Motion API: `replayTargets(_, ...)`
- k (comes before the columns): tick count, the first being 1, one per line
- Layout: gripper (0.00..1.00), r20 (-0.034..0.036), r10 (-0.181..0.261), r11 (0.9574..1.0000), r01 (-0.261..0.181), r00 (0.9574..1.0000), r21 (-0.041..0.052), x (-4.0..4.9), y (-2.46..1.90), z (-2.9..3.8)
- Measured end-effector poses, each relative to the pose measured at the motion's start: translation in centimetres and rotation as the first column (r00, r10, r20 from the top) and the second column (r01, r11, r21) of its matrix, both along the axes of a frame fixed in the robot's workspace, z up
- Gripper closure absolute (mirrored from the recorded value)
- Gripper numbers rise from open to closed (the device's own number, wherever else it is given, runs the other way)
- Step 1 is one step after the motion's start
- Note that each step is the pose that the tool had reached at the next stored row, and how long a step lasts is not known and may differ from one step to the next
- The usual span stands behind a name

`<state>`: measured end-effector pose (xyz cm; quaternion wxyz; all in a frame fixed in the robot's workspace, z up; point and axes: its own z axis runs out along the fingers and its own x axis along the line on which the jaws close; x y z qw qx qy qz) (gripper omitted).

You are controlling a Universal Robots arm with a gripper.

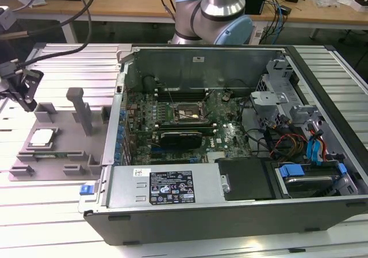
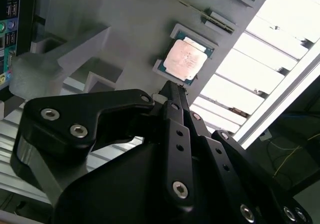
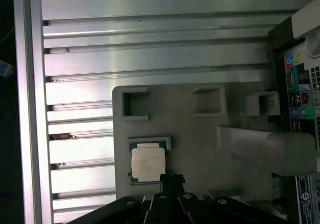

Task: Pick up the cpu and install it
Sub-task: 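Pick up the cpu and move it towards the insertion slot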

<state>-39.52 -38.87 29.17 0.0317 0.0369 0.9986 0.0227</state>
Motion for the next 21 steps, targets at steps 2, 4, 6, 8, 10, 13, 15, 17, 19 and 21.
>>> replayTargets(2,0.89,-0.0002,0.0,1.0,0.0,1.0,0.0,-0.06,0.0,-0.43)
replayTargets(4,0.89,-0.0139,-0.001,1.0,0.001,0.9999,-0.0008,-0.07,0.01,-1.12)
replayTargets(6,0.89,-0.0315,-0.001,1.0,0.001,0.9995,-0.0016,-0.07,0.01,-1.49)
replayTargets(8,0.89,-0.0351,-0.001,1.0,0.001,0.9994,-0.0016,-0.07,0.01,-1.88)
replayTargets(10,0.89,-0.036,-0.001,1.0,0.001,0.9994,-0.0016,-0.07,-0.02,-2.29)
replayTargets(13,0.89,-0.0361,-0.001,1.0,0.001,0.9993,-0.0016,-0.07,-0.13,-3.1)
replayTargets(15,0.89,-0.036,-0.001,1.0,0.001,0.9994,-0.0015,-0.07,-0.22,-3.73)
replayTargets(17,0.89,-0.0361,-0.001,1.0,0.001,0.9993,-0.0016,-0.11,-0.25,-4.33)
replayTargets(19,0.89,-0.036,-0.001,1.0,0.001,0.9994,-0.0016,-0.14,-0.27,-4.69)
replayTargets(21,0.89,-0.0363,-0.001,1.0,0.001,0.9993,-0.0016,-0.22,-0.26,-5.11)
